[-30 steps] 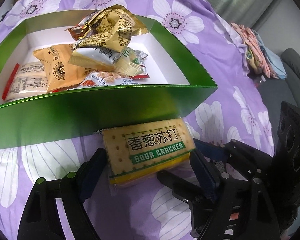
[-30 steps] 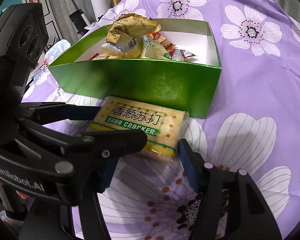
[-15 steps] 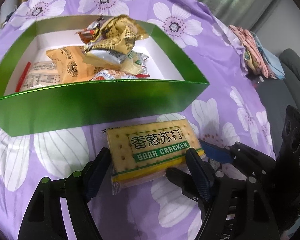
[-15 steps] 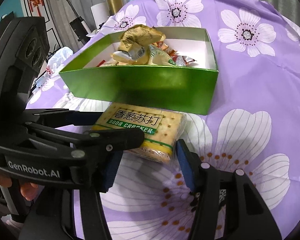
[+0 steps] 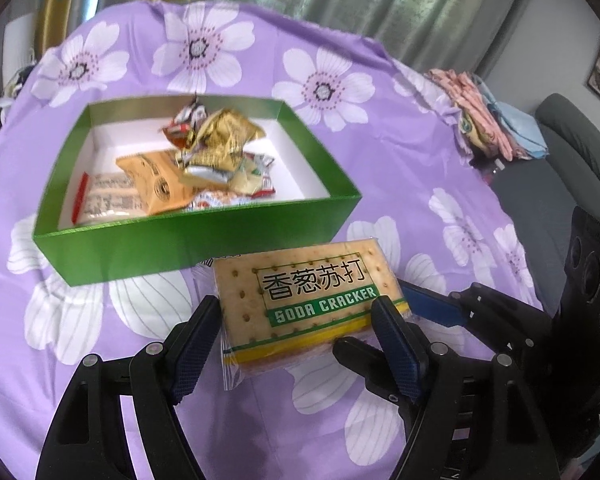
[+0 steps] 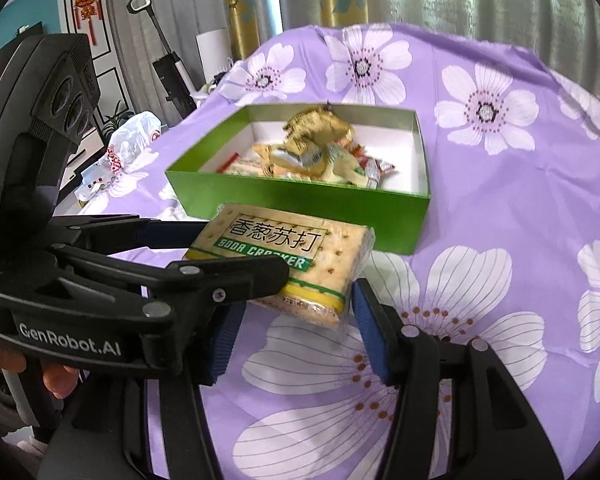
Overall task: Organize snacks
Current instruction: 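Carry the soda cracker packet into the green box and release it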
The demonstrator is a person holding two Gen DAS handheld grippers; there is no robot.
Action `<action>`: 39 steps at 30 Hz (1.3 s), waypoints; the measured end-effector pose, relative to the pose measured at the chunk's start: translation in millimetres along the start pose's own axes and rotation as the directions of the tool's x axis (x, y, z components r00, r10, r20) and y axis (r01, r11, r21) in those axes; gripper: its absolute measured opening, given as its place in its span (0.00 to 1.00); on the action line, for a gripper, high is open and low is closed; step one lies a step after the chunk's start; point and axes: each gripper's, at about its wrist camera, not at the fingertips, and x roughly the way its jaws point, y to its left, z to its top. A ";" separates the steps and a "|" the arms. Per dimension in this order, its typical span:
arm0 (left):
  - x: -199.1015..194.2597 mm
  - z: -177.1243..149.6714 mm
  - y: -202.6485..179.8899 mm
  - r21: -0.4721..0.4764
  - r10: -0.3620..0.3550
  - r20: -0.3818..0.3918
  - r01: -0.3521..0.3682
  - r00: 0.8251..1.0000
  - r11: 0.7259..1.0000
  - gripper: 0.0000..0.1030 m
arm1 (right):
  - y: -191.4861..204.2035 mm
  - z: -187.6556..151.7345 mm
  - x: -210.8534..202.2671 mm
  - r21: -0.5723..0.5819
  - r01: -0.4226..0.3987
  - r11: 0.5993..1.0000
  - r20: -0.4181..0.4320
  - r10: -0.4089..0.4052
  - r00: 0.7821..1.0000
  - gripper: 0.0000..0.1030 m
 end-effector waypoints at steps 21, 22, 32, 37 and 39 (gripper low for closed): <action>-50.6 27.2 -1.0 0.027 0.002 0.142 -0.006 0.990 1.000 0.75 | 24.0 41.4 -33.8 -0.069 0.024 0.997 0.117 -0.016 0.993 0.54; -51.1 28.8 -0.2 0.026 0.002 0.145 -0.006 0.989 1.000 0.75 | 24.2 43.4 -33.6 -0.072 0.024 0.997 0.119 -0.015 0.993 0.54; -49.1 49.9 8.7 0.026 0.005 0.169 -0.010 0.986 1.000 0.75 | 24.6 61.0 -26.9 -0.085 0.026 0.996 0.141 -0.014 0.990 0.54; -44.5 61.5 14.4 0.026 0.007 0.176 -0.012 0.984 1.000 0.75 | 21.2 72.1 -19.5 -0.089 0.026 0.996 0.145 -0.013 0.989 0.54; -42.0 66.2 16.8 0.027 0.010 0.178 -0.015 0.984 1.000 0.75 | 19.2 76.4 -16.2 -0.087 0.023 0.996 0.146 -0.010 0.989 0.54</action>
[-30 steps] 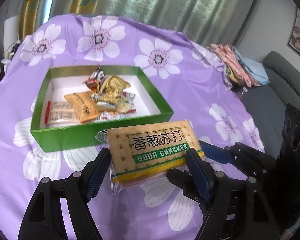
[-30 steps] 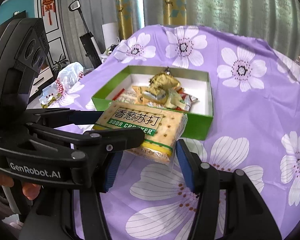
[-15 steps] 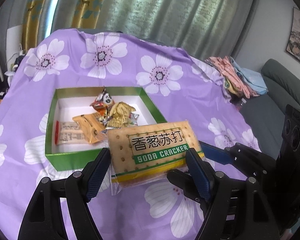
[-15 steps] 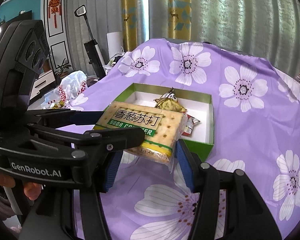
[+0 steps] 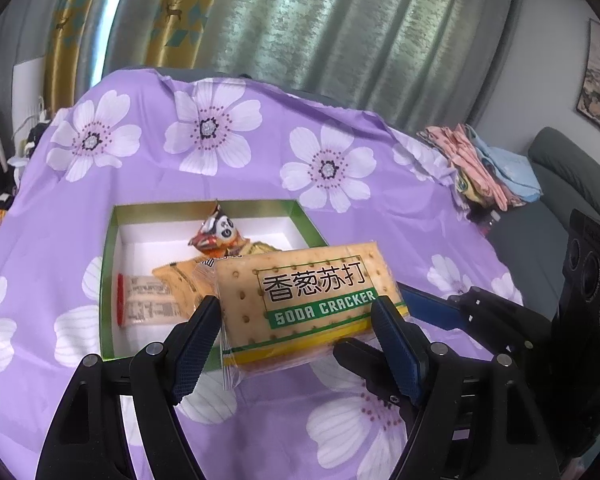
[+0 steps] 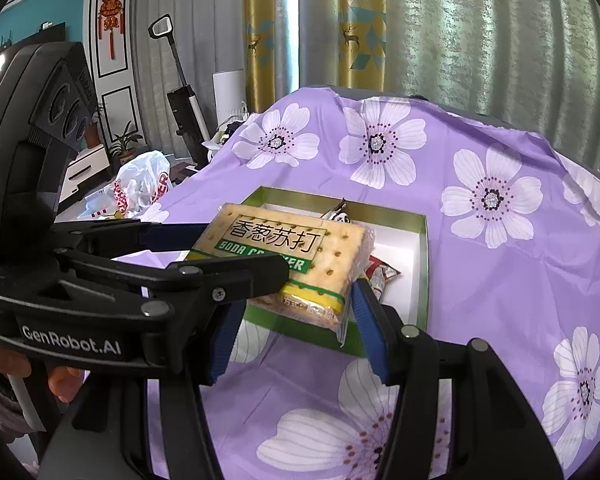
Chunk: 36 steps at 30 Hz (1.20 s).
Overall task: Organize snacks
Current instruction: 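Carry the soda cracker packet into the green box and release it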
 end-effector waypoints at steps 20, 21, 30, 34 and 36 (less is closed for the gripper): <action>34.9 25.6 31.2 -0.015 0.021 -0.007 -0.021 1.000 1.000 0.75 | -14.3 24.8 47.4 0.012 -0.023 1.000 -0.011 0.023 1.000 0.54; 37.2 26.3 33.1 -0.017 0.022 -0.011 -0.022 1.000 1.000 0.75 | -14.9 25.3 49.8 0.014 -0.025 1.000 -0.013 0.025 1.000 0.54; 54.2 28.2 47.2 -0.038 0.021 -0.035 -0.022 0.999 0.999 0.75 | -17.8 27.7 71.4 0.015 -0.028 0.999 -0.043 0.029 0.999 0.54; 60.4 27.9 52.8 -0.044 0.020 -0.046 -0.022 0.999 0.999 0.75 | -19.7 27.3 79.4 0.019 -0.031 0.999 -0.055 0.032 0.998 0.54; 63.7 27.1 55.7 -0.048 0.019 -0.051 -0.021 0.999 0.999 0.75 | -20.8 27.0 83.4 0.021 -0.033 0.999 -0.060 0.034 0.998 0.54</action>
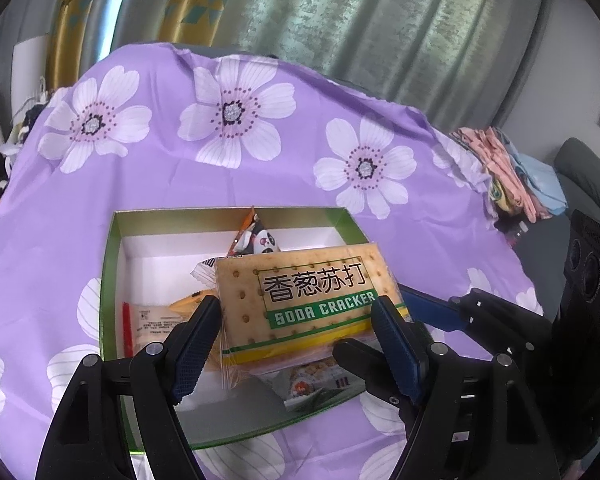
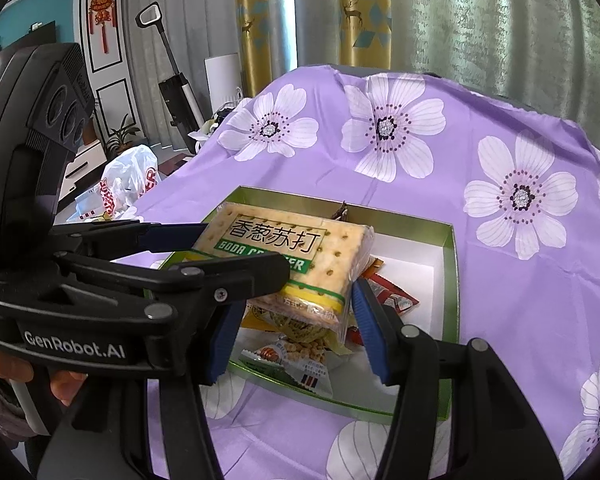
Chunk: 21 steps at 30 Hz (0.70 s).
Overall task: Organize snacks
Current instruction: 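Carry the soda cracker packet into the green box and release it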
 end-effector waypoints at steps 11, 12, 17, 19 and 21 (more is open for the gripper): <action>18.1 0.1 14.9 -0.026 -0.004 -0.036 0.004 0.999 1.000 0.75 | -4.4 -1.8 22.7 0.005 -0.005 1.000 -0.037 0.005 0.999 0.54; 18.7 0.3 15.7 -0.027 -0.004 -0.037 0.003 0.999 1.000 0.75 | -4.5 -1.8 23.7 0.005 -0.005 1.000 -0.038 0.005 0.999 0.54; 20.2 1.3 16.9 -0.026 0.000 -0.037 -0.001 0.999 1.000 0.75 | -4.9 -0.8 25.5 0.006 -0.006 1.000 -0.039 0.006 0.999 0.54; 20.2 1.4 17.0 -0.025 0.001 -0.036 -0.002 0.999 1.000 0.75 | -4.8 -0.2 26.5 0.004 -0.003 1.000 -0.041 0.004 0.999 0.54; 20.8 1.7 17.7 -0.026 0.005 -0.037 -0.006 0.999 1.000 0.75 | -4.4 0.5 28.1 0.003 -0.002 1.000 -0.042 0.002 0.999 0.54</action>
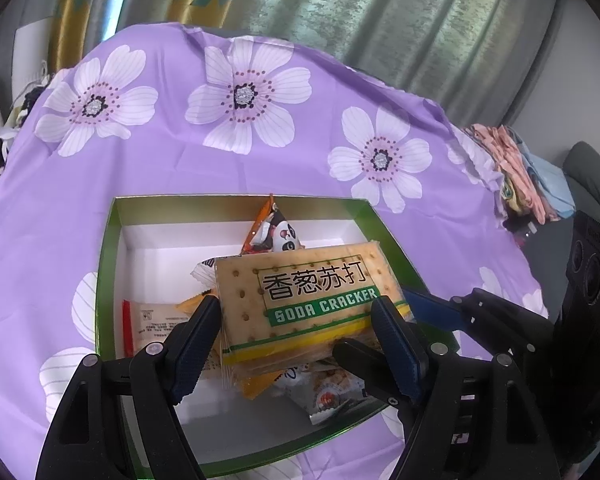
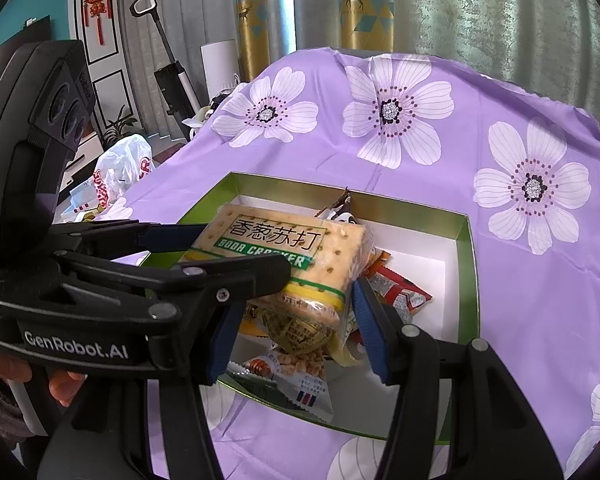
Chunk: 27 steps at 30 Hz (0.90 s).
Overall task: Organize snacks
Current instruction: 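Carry the soda cracker packet into the green box and release it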
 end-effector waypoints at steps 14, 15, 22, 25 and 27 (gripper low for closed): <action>-0.8 0.5 4.7 -0.012 0.023 -0.005 -0.023 1.000 1.000 0.75 | 2.4 2.9 7.3 0.009 -0.016 1.000 -0.014 0.016 1.000 0.54; -1.2 0.2 4.9 -0.012 0.026 -0.004 -0.026 1.000 1.000 0.75 | 2.6 2.7 8.0 0.014 -0.020 1.000 -0.016 0.020 1.000 0.54; -2.0 0.8 6.3 -0.016 0.048 -0.013 -0.048 0.999 0.999 0.75 | 5.6 3.7 12.1 0.024 -0.032 0.999 -0.027 0.033 0.999 0.54; -1.7 0.8 6.2 -0.017 0.054 -0.017 -0.055 0.998 0.998 0.75 | 6.4 3.9 13.1 0.025 -0.033 0.999 -0.032 0.034 0.999 0.54; -1.7 1.2 6.3 -0.019 0.056 -0.020 -0.057 0.998 0.998 0.75 | 6.5 3.6 13.7 0.030 -0.036 0.999 -0.034 0.037 0.999 0.54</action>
